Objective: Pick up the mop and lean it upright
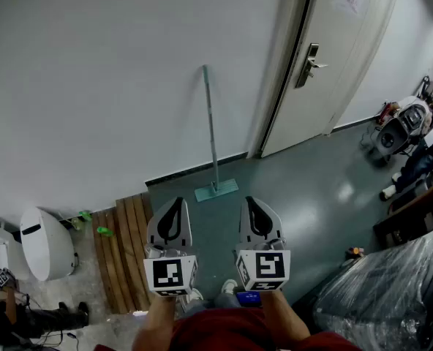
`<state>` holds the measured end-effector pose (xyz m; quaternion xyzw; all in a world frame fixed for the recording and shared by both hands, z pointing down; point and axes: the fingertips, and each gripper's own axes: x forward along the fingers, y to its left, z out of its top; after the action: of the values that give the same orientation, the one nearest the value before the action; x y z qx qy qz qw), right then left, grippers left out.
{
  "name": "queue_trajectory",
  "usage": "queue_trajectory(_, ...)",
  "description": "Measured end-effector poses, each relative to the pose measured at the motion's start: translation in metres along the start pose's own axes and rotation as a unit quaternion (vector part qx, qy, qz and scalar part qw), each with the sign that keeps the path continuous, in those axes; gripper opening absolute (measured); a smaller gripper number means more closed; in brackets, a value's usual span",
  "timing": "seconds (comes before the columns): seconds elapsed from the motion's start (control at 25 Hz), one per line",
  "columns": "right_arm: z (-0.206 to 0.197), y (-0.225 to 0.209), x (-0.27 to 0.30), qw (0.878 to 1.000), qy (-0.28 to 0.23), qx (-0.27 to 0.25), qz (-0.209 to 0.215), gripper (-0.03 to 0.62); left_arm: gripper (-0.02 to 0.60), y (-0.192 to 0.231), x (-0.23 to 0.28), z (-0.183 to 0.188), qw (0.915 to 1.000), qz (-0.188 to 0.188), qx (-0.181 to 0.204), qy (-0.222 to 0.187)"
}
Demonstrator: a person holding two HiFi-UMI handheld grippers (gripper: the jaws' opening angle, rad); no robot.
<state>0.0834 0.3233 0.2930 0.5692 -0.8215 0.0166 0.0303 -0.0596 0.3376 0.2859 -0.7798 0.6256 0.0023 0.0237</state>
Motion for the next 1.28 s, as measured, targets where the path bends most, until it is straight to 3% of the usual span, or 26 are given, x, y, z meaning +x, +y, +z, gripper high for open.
queue_trajectory(0.44,-0.004,-0.01,0.006,1.0,-0.001,0.004,0.0,0.017,0.012,-0.007,0.009,0.005,0.9997,0.003,-0.024,-0.007)
queue_trajectory(0.92,0.0,-0.044,0.021,0.999,-0.017,0.026,0.013,0.017,0.014,-0.028,0.041,0.003,0.9999,0.011,-0.008,0.006)
queue_trajectory(1.28,-0.027,-0.085,-0.032,0.998,-0.033,0.038,0.027,0.017,0.014,-0.093,0.013,-0.012,0.9997,0.022,0.007,-0.003)
